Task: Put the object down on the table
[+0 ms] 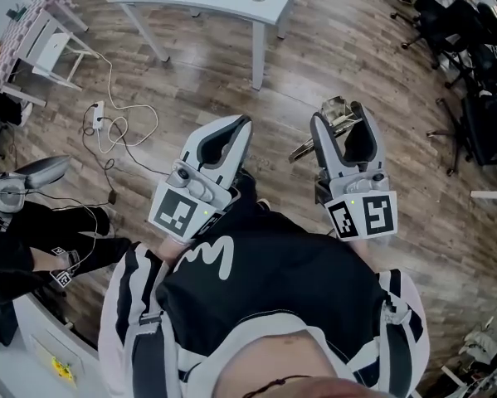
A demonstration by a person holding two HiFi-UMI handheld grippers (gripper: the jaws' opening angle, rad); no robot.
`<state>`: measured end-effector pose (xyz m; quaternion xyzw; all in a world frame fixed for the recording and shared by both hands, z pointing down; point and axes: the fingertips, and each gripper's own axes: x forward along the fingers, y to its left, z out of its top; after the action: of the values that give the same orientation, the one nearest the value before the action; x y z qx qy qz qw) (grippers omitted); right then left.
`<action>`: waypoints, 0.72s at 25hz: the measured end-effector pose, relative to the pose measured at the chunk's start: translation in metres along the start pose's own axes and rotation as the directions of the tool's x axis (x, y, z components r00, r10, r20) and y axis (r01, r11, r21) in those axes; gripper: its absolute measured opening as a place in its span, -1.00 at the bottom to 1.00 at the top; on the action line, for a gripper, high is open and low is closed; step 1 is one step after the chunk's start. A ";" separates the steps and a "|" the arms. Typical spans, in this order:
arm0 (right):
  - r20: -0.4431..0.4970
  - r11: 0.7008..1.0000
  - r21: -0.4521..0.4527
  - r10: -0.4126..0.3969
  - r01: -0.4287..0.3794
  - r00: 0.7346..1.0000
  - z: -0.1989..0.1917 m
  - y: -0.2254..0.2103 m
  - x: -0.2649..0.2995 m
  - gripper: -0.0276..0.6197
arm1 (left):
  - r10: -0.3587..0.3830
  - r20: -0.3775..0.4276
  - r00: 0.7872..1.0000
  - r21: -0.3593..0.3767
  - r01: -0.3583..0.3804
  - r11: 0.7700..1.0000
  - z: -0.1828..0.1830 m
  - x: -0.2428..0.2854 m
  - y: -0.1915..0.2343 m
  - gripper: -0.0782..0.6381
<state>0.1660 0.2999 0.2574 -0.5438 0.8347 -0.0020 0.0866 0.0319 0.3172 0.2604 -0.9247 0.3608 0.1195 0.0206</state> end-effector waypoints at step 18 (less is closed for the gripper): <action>-0.020 0.999 0.009 -0.046 0.046 0.999 -0.023 -0.027 0.093 0.01 | -0.044 -0.014 0.999 -0.031 0.043 0.999 -0.021 0.059 0.087 -0.77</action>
<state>0.1511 0.2025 0.2696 -0.5624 0.8228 -0.0132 0.0807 0.0197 0.2116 0.2713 -0.9334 0.3388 0.1178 0.0064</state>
